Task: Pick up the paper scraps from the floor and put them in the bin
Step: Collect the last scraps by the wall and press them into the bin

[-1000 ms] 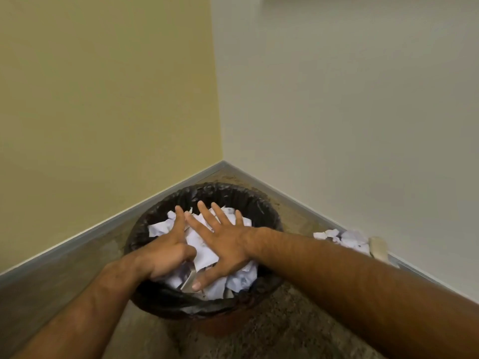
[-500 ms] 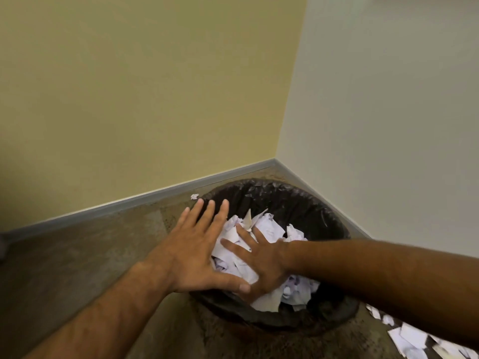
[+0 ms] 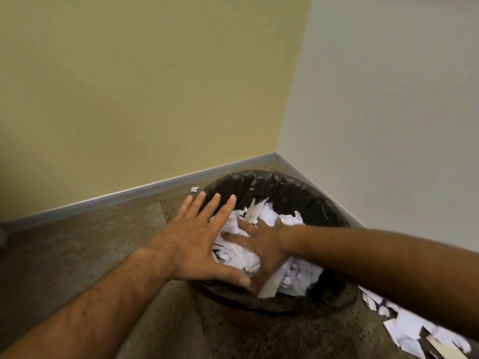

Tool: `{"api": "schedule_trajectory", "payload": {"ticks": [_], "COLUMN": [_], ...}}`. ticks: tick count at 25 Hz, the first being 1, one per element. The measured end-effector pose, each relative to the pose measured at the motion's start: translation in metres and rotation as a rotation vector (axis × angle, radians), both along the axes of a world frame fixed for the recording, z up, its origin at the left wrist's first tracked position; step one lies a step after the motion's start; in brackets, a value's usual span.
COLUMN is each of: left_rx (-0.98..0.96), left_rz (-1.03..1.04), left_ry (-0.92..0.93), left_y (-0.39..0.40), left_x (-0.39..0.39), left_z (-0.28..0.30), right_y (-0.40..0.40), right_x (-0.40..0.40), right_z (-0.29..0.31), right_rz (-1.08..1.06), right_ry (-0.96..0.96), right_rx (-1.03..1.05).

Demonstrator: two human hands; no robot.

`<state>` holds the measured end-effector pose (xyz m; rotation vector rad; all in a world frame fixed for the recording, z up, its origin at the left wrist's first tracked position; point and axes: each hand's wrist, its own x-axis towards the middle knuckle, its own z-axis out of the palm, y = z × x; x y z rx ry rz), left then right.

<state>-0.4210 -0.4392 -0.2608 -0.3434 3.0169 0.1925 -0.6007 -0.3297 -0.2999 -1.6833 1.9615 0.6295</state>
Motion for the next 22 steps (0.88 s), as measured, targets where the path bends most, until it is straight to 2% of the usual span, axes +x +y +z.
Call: {"api": "schedule_trajectory", "payload": {"ticks": [2, 4, 8, 10, 12, 14, 16, 18, 20, 22], "left_rx": [-0.011, 0.072, 0.274, 0.363, 0.362, 0.354, 0.403, 0.437, 0.458, 0.481], "left_rz": [-0.042, -0.07, -0.185, -0.267, -0.399, -0.505, -0.514, -0.467, -0.377, -0.237], "left_ry": [0.089, 0.301, 0.665, 0.787, 0.824, 0.738, 0.525, 0.296, 0.087, -0.029], "left_y": [0.004, 0.018, 0.085, 0.137, 0.194, 0.242, 0.277, 0.303, 0.321, 0.332], "left_x": [-0.012, -0.034, -0.1, -0.132, -0.162, -0.186, -0.209, -0.232, -0.249, -0.264], "left_z": [0.015, 0.039, 0.078, 0.082, 0.069, 0.038, -0.012, -0.074, -0.129, -0.174], "right_y": [0.01, 0.024, 0.095, 0.154, 0.233, 0.322, 0.412, 0.493, 0.557, 0.601], "right_x": [-0.013, -0.032, -0.058, -0.078, -0.099, -0.111, -0.103, -0.08, -0.053, -0.031], "right_z": [0.034, 0.067, 0.126, 0.133, 0.112, 0.061, 0.001, -0.054, -0.105, -0.151], "right_rz": [0.043, 0.058, 0.115, -0.01, -0.246, -0.484, -0.737, -0.985, -1.122, -1.259], "right_ry": [0.014, -0.008, -0.235, -0.199, -0.074, 0.065, 0.162, 0.203, 0.256, 0.332], "right_rx": [-0.096, -0.246, -0.763, -1.054, -1.221, -1.243, -1.17, -1.064, -0.939, -0.793]}}
